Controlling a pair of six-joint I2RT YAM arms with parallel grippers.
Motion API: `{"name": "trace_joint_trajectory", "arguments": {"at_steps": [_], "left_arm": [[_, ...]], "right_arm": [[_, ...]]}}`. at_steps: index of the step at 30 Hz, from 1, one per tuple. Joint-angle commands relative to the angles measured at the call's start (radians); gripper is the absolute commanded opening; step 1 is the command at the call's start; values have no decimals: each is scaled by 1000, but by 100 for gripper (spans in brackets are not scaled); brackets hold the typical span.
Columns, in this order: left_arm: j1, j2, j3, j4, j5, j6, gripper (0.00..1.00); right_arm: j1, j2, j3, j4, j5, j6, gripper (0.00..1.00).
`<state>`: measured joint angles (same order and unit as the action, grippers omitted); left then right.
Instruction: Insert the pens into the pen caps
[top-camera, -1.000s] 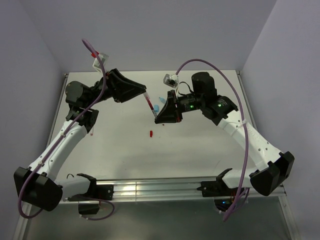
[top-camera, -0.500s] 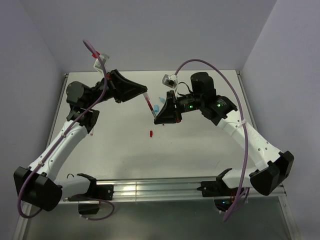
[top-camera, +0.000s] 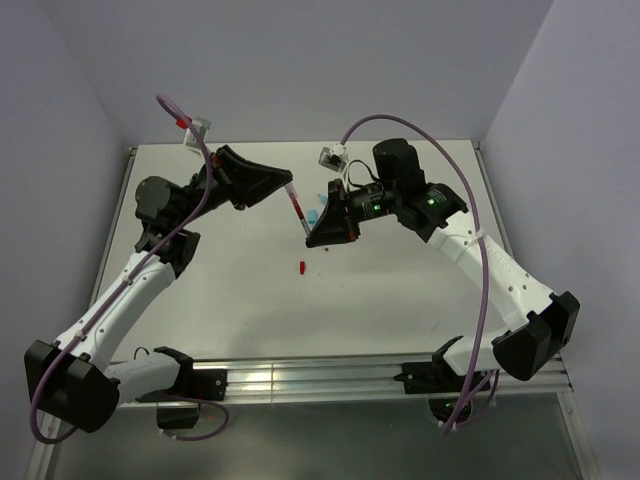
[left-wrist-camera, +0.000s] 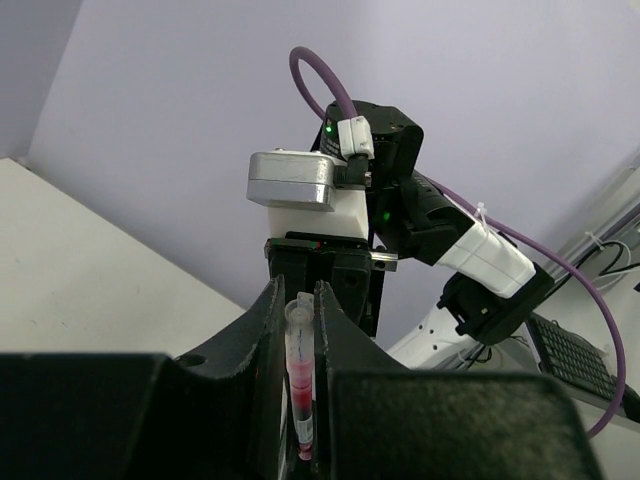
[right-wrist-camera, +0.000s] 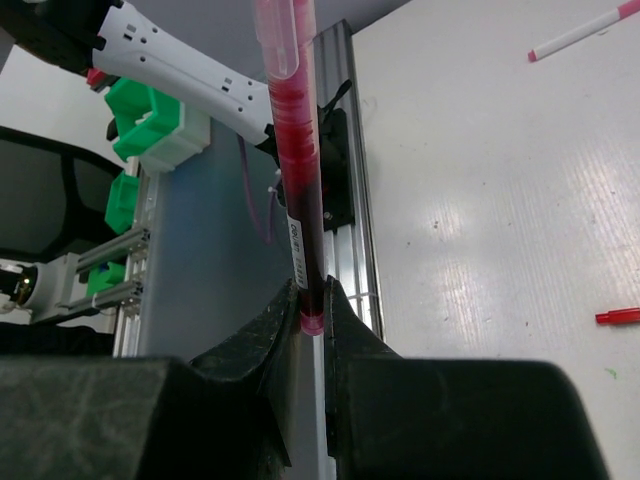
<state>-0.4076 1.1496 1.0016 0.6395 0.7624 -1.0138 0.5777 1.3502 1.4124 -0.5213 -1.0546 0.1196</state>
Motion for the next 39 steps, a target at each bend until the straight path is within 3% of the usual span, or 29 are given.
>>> {"name": "trace_joint_trajectory", "arguments": {"at_steps": [1, 25, 39], "left_arm": [[-53, -27, -61, -41, 126, 26, 0], [-140, -59, -187, -73, 114, 26, 0], [12, -8, 35, -130, 57, 77, 0]], "right_arm": [[-22, -3, 117, 150, 30, 40, 0], [-33, 30, 238, 156, 39, 38, 0], [-30, -26, 59, 159, 42, 26, 0]]}}
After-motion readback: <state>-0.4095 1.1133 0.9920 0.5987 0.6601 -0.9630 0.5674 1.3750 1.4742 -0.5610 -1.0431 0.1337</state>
